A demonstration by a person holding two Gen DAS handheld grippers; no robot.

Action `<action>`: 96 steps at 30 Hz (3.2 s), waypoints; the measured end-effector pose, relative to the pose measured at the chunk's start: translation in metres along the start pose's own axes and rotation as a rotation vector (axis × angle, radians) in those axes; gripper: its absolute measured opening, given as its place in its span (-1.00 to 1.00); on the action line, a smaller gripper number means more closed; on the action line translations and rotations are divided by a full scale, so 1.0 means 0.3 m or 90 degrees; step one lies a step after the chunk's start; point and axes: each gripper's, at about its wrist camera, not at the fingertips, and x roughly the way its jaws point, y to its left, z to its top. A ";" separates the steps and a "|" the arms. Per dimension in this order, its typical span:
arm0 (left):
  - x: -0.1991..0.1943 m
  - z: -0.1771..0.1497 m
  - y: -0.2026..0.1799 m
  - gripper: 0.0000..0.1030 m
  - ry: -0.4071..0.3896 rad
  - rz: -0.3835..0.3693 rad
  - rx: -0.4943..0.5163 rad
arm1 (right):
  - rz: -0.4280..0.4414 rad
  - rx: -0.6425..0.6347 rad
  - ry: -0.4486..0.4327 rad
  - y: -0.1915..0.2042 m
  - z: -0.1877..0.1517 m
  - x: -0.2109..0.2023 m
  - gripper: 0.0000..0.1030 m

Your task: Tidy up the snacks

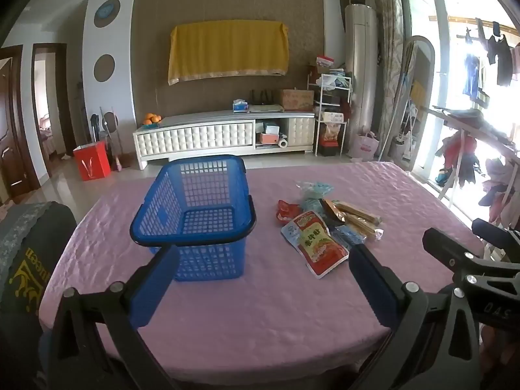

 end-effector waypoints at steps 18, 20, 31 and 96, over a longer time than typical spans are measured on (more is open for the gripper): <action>0.001 0.000 0.001 1.00 -0.002 -0.004 -0.007 | 0.001 -0.002 0.008 0.015 -0.011 0.013 1.00; 0.000 0.000 0.001 1.00 -0.003 -0.005 -0.009 | 0.002 -0.005 0.011 0.017 -0.010 0.017 1.00; 0.002 -0.021 0.002 1.00 -0.004 -0.005 -0.011 | 0.005 -0.006 0.020 0.029 -0.010 0.021 1.00; -0.009 0.028 0.060 1.00 -0.013 0.006 -0.038 | 0.035 -0.036 0.030 0.078 0.014 0.026 1.00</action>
